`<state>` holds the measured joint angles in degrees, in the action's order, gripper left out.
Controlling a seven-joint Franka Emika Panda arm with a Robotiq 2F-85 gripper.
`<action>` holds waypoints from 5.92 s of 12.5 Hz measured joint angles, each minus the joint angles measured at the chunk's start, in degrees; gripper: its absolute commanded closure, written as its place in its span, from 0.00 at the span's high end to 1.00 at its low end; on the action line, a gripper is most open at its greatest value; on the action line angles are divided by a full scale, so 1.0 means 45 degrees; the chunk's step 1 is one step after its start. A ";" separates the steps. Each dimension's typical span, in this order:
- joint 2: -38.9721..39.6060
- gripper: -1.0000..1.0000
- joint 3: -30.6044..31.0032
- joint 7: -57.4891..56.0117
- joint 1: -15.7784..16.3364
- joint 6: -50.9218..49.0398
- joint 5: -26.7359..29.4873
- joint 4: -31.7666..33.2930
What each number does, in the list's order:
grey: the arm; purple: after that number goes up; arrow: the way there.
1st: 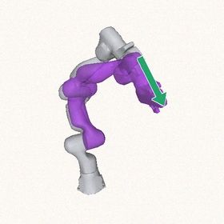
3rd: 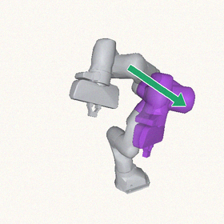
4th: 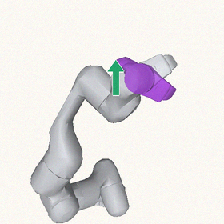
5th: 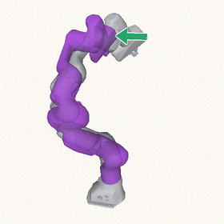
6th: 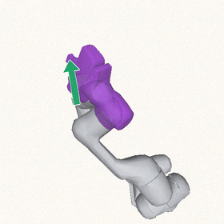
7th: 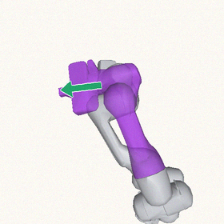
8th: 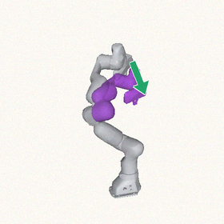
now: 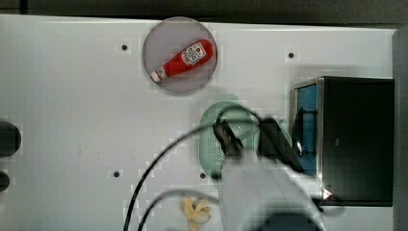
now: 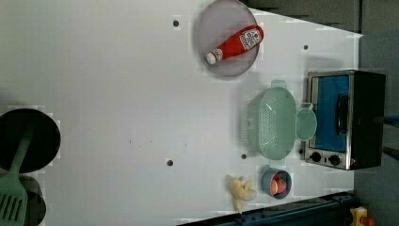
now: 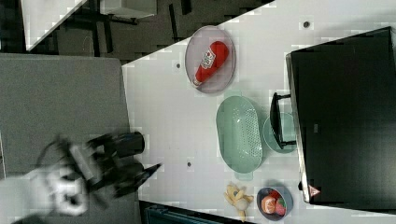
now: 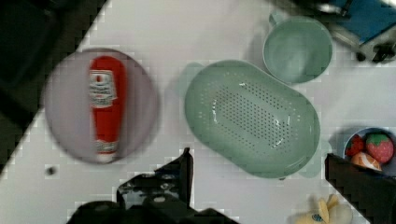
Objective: Drag strainer right to left.
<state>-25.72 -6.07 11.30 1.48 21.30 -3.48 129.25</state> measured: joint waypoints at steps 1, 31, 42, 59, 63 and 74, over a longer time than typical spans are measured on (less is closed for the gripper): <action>0.0995 1.00 0.0052 0.0325 -0.0017 0.0892 -0.0136 0.0622; 1.0538 1.00 0.2680 0.9029 0.0544 1.0957 0.0129 0.2362; 1.1467 1.00 0.3894 1.1938 0.2757 1.0373 0.0473 0.1293; 1.4047 1.00 0.3787 1.5718 0.5416 0.9192 0.0864 -0.3370; 1.4458 1.00 0.3729 1.6029 0.6044 0.9540 0.0694 -0.3917; 0.9279 1.00 0.2671 1.1055 0.6137 0.2129 0.0487 -0.3730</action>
<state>16.03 5.95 61.04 29.10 30.89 -1.29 112.47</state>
